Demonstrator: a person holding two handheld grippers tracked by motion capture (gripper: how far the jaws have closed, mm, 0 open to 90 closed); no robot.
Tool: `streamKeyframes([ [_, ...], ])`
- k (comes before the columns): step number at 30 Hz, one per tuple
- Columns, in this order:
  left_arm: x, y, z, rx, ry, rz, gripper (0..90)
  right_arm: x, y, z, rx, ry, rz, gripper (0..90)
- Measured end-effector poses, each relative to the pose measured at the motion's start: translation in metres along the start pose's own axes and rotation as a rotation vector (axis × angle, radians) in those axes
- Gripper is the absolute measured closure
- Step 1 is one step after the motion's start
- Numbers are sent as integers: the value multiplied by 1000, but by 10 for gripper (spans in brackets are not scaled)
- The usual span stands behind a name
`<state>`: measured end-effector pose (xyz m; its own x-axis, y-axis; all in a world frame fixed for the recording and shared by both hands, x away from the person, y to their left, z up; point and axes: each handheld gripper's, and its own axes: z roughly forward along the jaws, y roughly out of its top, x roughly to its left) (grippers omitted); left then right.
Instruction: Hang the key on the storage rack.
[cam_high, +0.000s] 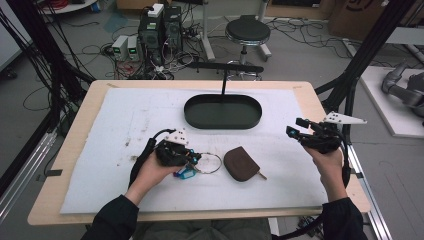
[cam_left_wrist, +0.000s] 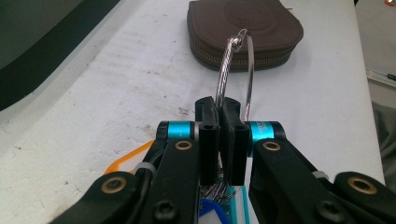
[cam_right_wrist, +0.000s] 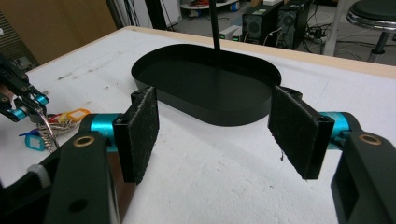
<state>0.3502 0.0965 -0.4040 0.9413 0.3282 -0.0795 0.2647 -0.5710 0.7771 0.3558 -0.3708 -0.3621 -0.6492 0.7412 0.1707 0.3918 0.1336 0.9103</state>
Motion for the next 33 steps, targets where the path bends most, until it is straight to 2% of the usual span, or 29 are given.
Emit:
streamKeyframes([
  [6, 0, 3, -7, -35, -3, -4, 866, 0, 0, 1, 6, 2, 2, 343],
  [15, 1, 10, -27, -103, 29, -4, 866, -1, 0, 0, -3, -3, 7, 344],
  [33, 3, 26, -53, -174, 81, 16, 866, -1, 0, 1, -2, -3, 6, 345],
])
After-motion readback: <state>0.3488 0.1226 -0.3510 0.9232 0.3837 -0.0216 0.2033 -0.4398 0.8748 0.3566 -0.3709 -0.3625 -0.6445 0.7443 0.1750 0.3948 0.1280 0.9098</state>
